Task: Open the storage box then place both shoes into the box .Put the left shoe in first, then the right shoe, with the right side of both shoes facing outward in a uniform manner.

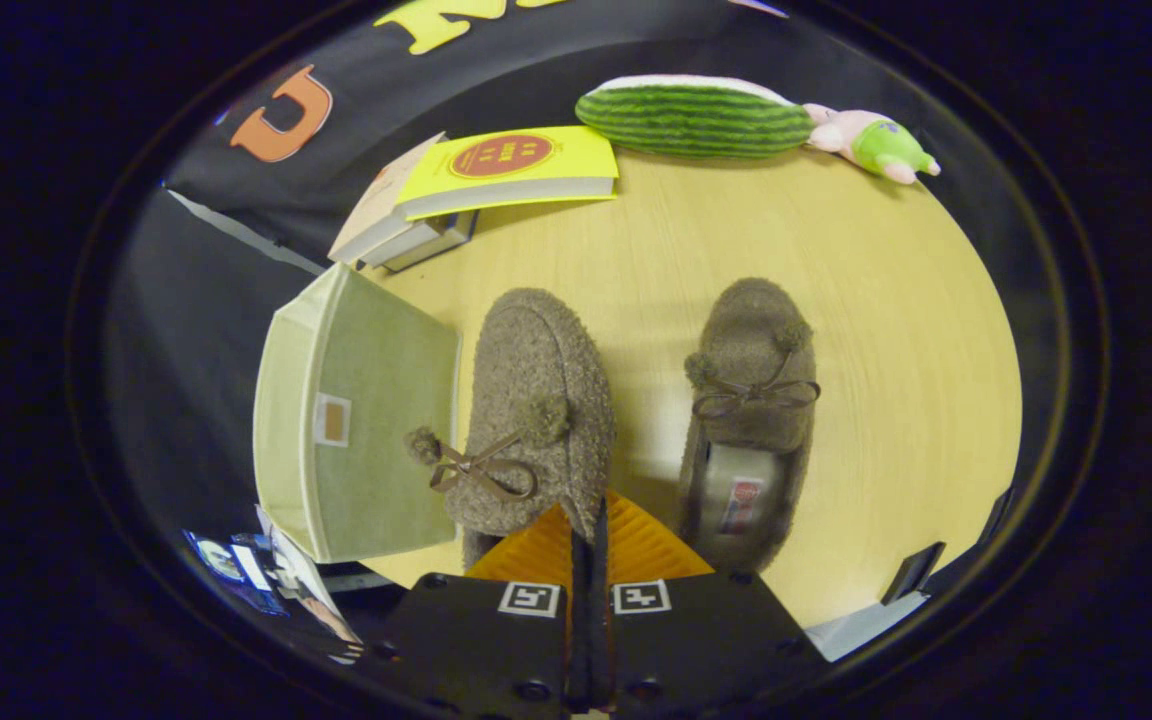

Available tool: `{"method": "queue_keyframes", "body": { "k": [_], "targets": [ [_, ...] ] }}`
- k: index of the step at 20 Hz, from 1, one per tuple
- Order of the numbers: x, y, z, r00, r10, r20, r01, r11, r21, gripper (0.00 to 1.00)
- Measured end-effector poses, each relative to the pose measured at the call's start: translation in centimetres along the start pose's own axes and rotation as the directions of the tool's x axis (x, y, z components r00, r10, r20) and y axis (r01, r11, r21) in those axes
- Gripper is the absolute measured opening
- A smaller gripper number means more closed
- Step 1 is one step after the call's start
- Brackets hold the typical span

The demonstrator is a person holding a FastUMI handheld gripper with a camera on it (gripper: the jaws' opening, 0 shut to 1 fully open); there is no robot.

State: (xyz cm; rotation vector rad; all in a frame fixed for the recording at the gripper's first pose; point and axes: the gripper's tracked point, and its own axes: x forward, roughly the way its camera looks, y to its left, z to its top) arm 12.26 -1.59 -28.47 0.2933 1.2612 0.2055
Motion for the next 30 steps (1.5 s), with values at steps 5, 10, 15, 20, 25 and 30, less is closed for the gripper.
{"method": "queue_keyframes", "body": {
  "k": [5,10,15,20,25,30],
  "targets": [
    [-4.8,3.9,1.3,0.998,0.017,0.060,-0.016,1.000,-0.015,0.06],
    [-8.1,10.4,2.8,0.985,0.080,0.150,-0.072,0.996,-0.061,0.06],
    [-8.1,16.0,2.5,0.978,0.108,0.181,-0.100,0.994,-0.054,0.06],
    [-5.6,22.1,2.4,0.969,0.147,0.199,-0.143,0.989,-0.038,0.06],
    [-1.5,27.0,2.4,0.949,0.215,0.229,-0.224,0.975,0.012,0.07],
    [3.4,29.7,2.8,0.944,0.203,0.262,-0.220,0.975,0.040,0.07]
  ]
}}
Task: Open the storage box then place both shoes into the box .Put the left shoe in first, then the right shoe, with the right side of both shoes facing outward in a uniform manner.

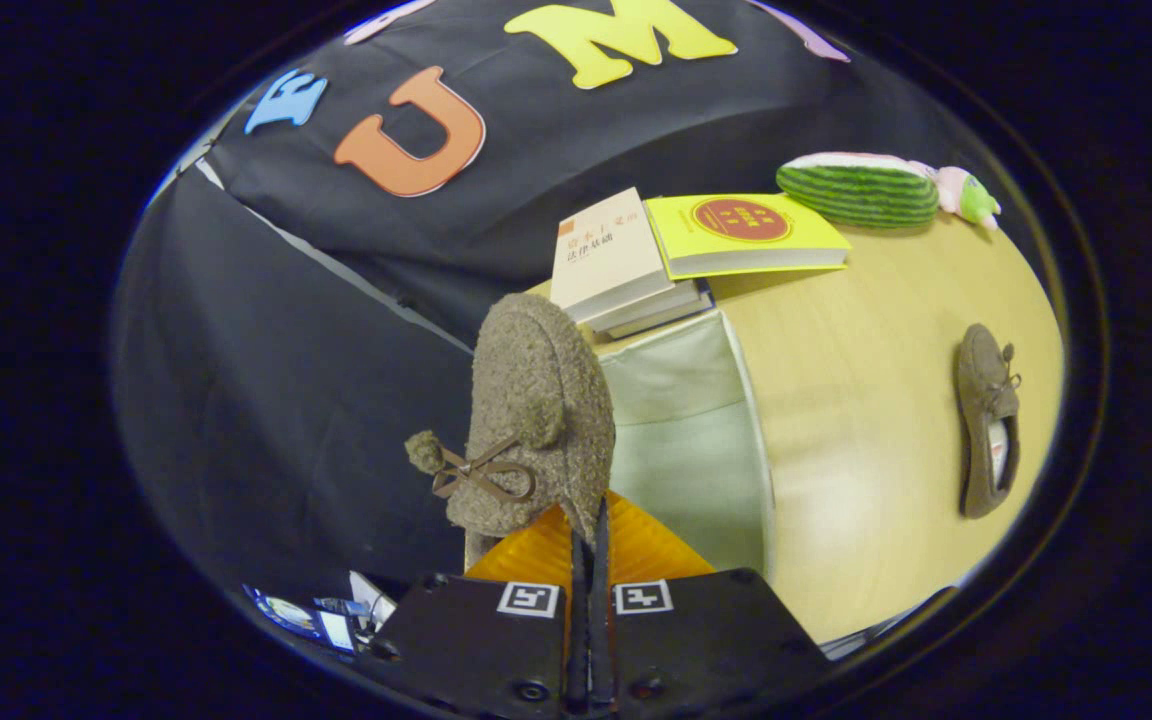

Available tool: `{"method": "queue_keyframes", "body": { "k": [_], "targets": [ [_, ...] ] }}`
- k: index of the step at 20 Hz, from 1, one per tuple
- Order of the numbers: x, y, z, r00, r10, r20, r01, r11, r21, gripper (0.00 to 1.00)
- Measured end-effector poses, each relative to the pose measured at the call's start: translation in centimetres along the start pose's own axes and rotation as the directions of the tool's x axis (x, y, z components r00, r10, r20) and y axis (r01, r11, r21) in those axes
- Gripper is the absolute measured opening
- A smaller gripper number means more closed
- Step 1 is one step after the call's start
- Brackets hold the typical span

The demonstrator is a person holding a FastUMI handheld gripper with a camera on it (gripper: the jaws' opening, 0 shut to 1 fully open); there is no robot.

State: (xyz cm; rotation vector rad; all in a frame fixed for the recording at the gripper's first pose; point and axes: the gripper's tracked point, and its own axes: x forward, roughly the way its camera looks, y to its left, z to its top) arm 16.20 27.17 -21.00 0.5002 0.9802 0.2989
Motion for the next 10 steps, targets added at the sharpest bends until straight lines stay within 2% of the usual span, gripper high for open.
{"method": "queue_keyframes", "body": {
  "k": [3,7,10],
  "targets": [
    [2.8,-0.9,-1.5,0.999,-0.042,-0.031,0.043,0.999,0.015,0.07],
    [5.0,-0.6,-2.9,0.998,-0.040,-0.055,0.042,0.999,0.026,0.07],
    [5.3,-0.4,-3.0,0.998,-0.040,-0.056,0.042,0.998,0.041,0.11]
  ]
}}
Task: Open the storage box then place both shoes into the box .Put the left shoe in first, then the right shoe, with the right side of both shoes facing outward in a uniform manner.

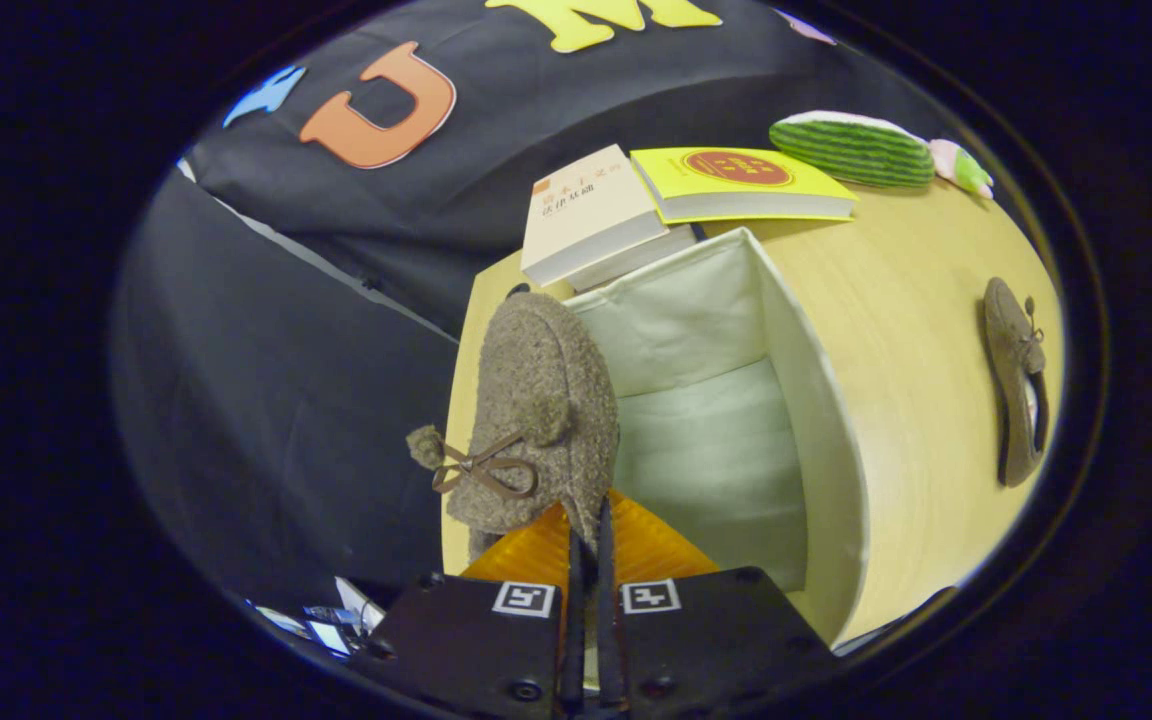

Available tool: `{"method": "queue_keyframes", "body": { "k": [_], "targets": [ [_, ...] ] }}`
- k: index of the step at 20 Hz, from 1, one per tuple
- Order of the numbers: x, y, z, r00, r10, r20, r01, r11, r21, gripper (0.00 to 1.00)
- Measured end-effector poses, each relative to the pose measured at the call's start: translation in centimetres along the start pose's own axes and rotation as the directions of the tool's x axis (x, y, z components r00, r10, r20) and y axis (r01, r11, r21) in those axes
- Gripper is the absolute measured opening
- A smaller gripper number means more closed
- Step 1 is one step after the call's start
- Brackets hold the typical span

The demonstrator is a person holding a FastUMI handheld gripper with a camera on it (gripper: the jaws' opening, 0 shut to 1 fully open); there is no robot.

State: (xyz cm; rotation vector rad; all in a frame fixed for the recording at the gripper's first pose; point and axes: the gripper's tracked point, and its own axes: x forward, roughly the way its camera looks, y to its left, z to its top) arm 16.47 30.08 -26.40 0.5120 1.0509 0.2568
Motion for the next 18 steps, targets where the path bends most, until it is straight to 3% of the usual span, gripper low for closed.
{"method": "queue_keyframes", "body": {
  "k": [1,3,5,11,18],
  "targets": [
    [-1.0,0.4,-0.5,1.000,0.015,-0.006,-0.015,1.000,-0.008,0.25],
    [-1.8,1.0,-0.5,0.999,0.037,-0.005,-0.037,0.998,-0.056,0.63],
    [-3.8,0.3,0.1,1.000,0.010,0.020,-0.008,0.993,-0.116,1.00],
    [-11.1,-3.5,2.0,0.996,-0.059,0.059,0.069,0.980,-0.185,1.00],
    [-17.8,-12.4,5.4,0.983,-0.153,0.101,0.170,0.967,-0.192,1.00]
  ]
}}
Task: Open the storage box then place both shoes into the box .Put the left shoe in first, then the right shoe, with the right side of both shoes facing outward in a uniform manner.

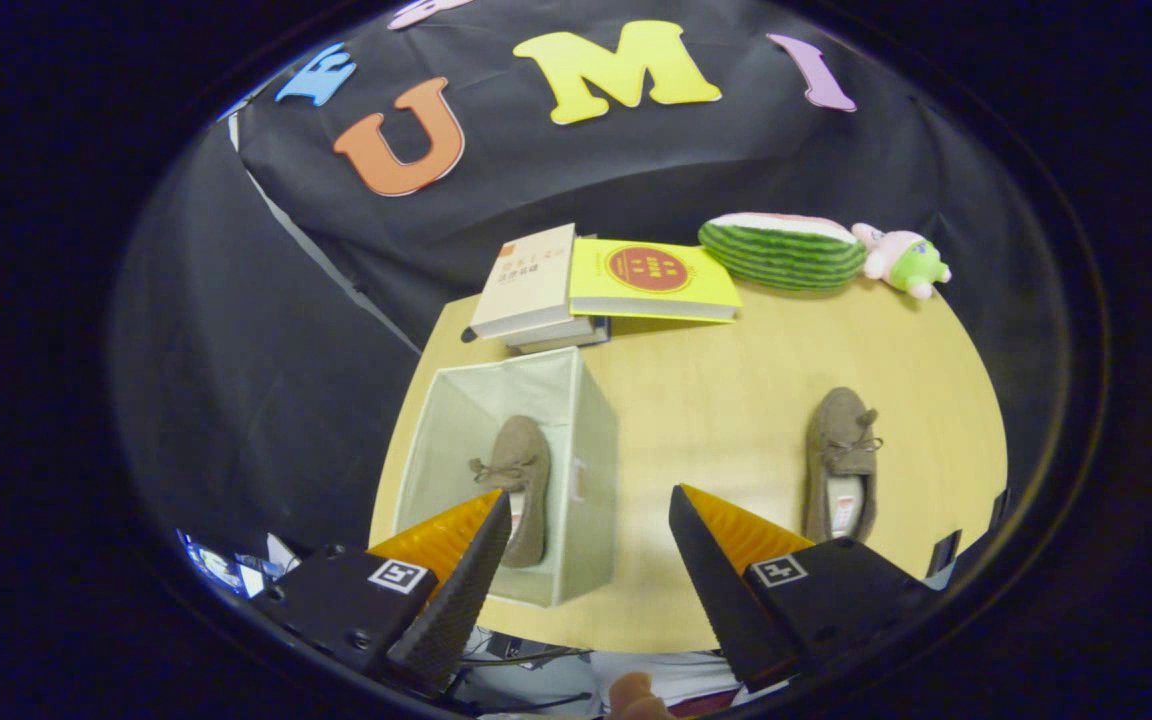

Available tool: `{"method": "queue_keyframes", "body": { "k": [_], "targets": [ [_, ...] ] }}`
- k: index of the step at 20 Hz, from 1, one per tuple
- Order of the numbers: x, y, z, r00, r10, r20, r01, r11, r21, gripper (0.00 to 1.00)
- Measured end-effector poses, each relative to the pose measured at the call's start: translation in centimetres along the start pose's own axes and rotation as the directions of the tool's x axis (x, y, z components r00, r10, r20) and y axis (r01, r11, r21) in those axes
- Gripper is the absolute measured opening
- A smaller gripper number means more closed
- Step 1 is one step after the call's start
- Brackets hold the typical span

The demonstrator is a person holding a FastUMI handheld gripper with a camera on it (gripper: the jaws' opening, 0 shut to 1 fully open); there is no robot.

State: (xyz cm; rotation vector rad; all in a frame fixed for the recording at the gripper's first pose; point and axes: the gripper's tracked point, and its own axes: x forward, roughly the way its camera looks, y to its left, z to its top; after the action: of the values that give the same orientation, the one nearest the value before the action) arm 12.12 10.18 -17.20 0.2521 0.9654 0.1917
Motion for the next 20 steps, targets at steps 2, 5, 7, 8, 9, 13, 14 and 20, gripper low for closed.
{"method": "queue_keyframes", "body": {
  "k": [2,5,7,8,9,13,14,20],
  "targets": [
    [-0.5,-3.3,-0.2,0.999,-0.026,-0.018,0.026,1.000,0.009,1.00],
    [-0.6,-8.2,-0.7,0.996,-0.077,-0.049,0.078,0.997,0.016,1.00],
    [-0.4,-11.6,-1.0,0.991,-0.117,-0.068,0.119,0.993,0.023,1.00],
    [-0.2,-13.0,-1.1,0.988,-0.132,-0.077,0.134,0.991,0.025,1.00],
    [0.1,-14.6,-1.4,0.985,-0.150,-0.089,0.153,0.988,0.026,1.00],
    [2.1,-20.6,-2.6,0.962,-0.234,-0.144,0.237,0.971,0.008,1.00],
    [2.7,-21.7,-2.9,0.957,-0.246,-0.155,0.250,0.968,0.006,1.00],
    [6.0,-28.2,-5.7,0.916,-0.300,-0.266,0.322,0.946,0.042,1.00]
  ]
}}
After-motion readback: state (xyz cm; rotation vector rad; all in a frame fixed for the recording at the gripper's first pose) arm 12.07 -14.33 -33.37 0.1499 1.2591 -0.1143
